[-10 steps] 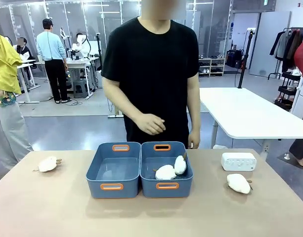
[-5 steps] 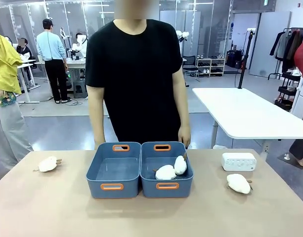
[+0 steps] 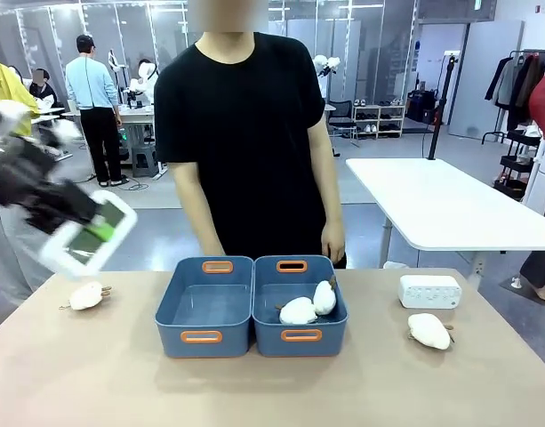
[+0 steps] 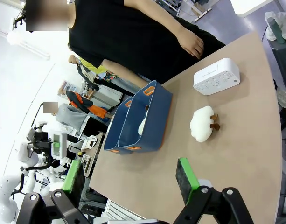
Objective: Sort the digital clocks into the basket.
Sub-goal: Pick up the Digital clock from the table and place it into the empty Plastic storage basket.
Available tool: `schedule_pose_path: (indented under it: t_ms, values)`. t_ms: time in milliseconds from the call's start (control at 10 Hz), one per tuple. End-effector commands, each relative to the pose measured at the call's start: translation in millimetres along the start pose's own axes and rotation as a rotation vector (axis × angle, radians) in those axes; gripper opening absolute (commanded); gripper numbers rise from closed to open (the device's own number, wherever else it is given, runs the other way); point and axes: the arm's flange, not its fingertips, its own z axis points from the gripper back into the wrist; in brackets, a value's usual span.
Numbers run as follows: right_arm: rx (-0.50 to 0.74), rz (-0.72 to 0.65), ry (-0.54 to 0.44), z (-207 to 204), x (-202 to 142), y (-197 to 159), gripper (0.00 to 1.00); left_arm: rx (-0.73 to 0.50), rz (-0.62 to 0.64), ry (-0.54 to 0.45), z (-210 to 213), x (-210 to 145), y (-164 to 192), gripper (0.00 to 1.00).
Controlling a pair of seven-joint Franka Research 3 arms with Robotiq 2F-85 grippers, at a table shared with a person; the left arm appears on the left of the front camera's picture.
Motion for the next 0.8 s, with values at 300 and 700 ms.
schedule_pose_path:
  t_ms: [300, 700]
  values:
    - [0.008, 0.004, -0.011, 0.2, 1.0, 1.9, 1.0, 0.304, 0.117, 0.021, -129.4, 64.2, -14.8, 0.52]
    - [0.008, 0.004, -0.011, 0.2, 1.0, 1.9, 1.0, 0.447, 0.186, -0.082, -204.7, 73.6, -1.6, 0.52]
